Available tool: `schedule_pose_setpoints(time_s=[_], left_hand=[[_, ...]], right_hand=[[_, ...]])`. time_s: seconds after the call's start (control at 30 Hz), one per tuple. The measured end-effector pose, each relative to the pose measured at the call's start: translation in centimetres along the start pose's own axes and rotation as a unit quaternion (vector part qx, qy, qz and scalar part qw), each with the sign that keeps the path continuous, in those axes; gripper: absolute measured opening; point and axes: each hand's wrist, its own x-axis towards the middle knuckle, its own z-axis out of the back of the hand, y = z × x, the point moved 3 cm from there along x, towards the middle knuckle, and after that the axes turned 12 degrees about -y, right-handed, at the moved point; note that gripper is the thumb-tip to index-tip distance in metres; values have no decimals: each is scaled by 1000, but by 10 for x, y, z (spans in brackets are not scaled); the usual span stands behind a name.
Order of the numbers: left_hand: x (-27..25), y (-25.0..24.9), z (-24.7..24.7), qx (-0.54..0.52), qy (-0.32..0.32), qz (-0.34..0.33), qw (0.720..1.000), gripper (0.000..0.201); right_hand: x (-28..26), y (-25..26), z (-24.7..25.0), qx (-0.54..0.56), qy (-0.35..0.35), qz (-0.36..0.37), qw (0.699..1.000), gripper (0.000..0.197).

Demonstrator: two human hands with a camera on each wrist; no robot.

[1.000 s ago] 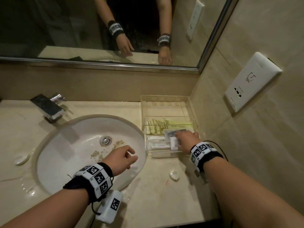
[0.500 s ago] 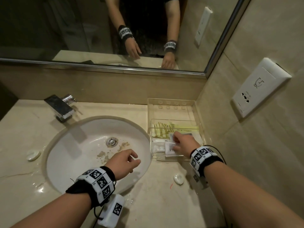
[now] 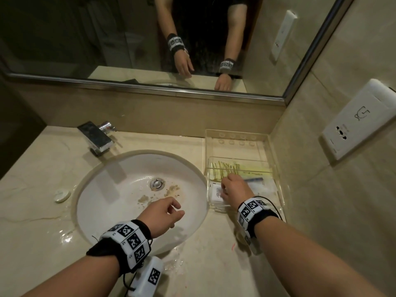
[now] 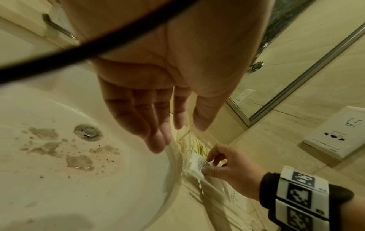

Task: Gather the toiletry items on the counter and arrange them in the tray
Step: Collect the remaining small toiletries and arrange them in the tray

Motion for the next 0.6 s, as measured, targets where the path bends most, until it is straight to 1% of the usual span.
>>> schedule_pose_setpoints(time_s=[0.03, 0.13, 0.17, 0.2, 0.27, 0.33, 0.43, 0.53, 0.6], left_hand=[[0, 0, 0, 0, -1, 0, 1000, 18], [-1, 0, 2, -4, -3, 2, 1000, 18], [-1, 0, 3, -5, -4, 2, 1000, 18], [-1, -1, 3, -5, -5, 2, 1000, 18], [0, -2, 5, -3, -6, 0, 1000, 18], [1, -2, 6, -5, -7, 0, 1000, 18], [0, -2, 6, -3, -5, -2, 1000, 17], [0, -2, 4, -2, 0, -4, 1000, 18], [0, -3, 3, 4, 8, -7, 1000, 18]], right_hand=[[1, 1, -1, 12, 14, 2, 1000, 13], [1, 2, -5, 34, 91, 6, 995, 12], [1, 2, -6, 33, 94, 4, 995, 12], [1, 1, -5, 32, 80, -1, 996, 13], [0, 0, 0, 16, 31, -3, 999, 15], [-2, 1, 4, -7, 22, -1, 1000, 14], [-4, 1, 0, -37, 75, -14, 996, 3], [-7, -2, -5, -25, 123, -33, 992, 6], [-9, -2, -6, -19, 128, -35, 991, 13]])
